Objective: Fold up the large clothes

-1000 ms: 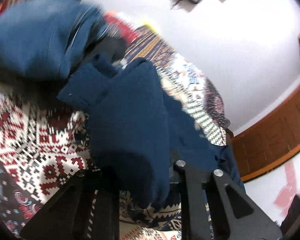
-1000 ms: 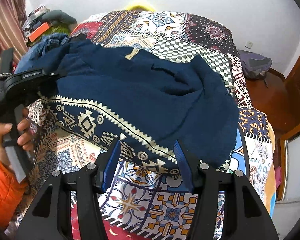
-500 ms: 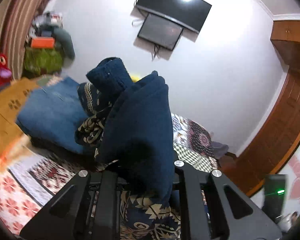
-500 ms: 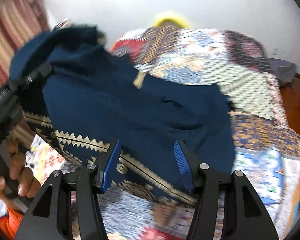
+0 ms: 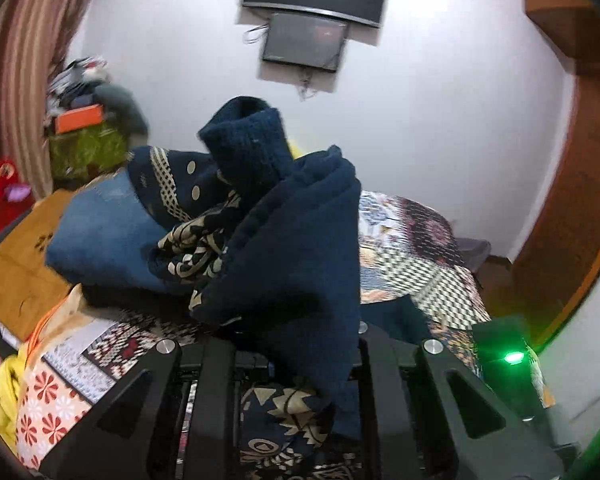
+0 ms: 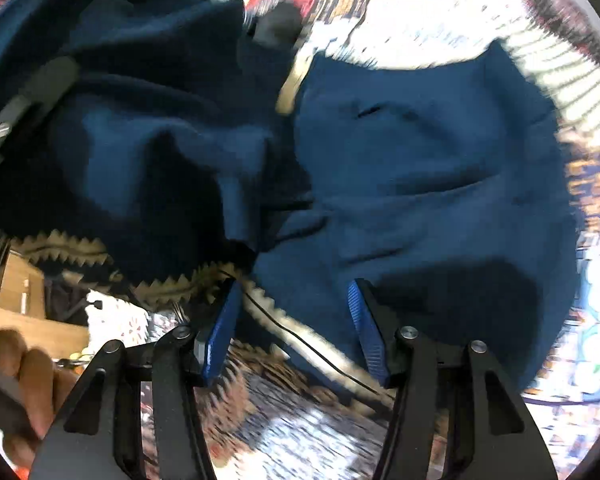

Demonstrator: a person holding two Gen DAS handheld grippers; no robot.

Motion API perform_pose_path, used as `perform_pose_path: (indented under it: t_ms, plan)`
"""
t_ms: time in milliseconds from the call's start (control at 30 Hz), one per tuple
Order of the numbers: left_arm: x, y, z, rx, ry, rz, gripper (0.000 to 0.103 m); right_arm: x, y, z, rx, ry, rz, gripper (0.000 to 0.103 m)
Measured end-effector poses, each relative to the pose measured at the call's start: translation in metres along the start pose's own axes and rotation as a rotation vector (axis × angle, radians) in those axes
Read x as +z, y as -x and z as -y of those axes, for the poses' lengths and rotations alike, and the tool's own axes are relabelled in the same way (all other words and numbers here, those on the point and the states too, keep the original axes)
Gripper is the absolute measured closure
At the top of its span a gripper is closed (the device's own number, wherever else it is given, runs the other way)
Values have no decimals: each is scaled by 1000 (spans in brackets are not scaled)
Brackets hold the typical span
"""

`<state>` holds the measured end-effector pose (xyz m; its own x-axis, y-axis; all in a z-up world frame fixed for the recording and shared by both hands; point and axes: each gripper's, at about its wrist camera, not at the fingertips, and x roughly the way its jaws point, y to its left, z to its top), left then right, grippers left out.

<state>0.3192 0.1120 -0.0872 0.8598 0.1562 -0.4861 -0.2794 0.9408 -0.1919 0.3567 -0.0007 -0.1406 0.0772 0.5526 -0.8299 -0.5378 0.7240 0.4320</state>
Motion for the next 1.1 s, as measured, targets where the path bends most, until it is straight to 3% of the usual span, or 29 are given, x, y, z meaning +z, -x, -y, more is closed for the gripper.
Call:
perform_pose_path:
  t_ms: [100,200,267,300,467,500,600,700,733,767,900,1000,1100]
  plan:
    - [-4,1,29,-50,-51,-9,88,-10,49,28,-99,-4,106,51]
    - [-22,2,75,-121,-170,-33,88,-26,98,61,-256,-23,216,51]
    - [-41,-5,100,-176,-251,-82,87,-37,119,79,-307,-64,248,51]
    - [-50,-9,109,-200,-275,-117,87,-41,126,87,-312,-85,253,51]
    - [-109,-53,130,-301,-370,-471,84,-65,151,116,-311,-181,259,51]
    - [-115,-55,130,-299,-370,-488,83,-71,155,119,-312,-191,260,51]
    - [-112,-46,123,-299,-366,-459,79,-77,162,117,-311,-192,265,51]
    - [-102,-32,121,-343,-359,-490,57,-77,165,110,-311,-167,271,51]
    - [-98,-25,118,-378,-343,-507,47,-78,166,109,-309,-161,275,51]
    - [-93,-17,116,-416,-324,-518,42,-77,166,105,-305,-151,282,51]
    - [-79,12,104,-488,-277,-527,40,-69,166,86,-269,-107,310,51]
    - [-62,29,92,-445,-280,-489,40,-62,163,69,-246,-66,323,51]
    - [-44,43,78,-313,-356,-329,39,-52,151,54,-225,-27,315,51]
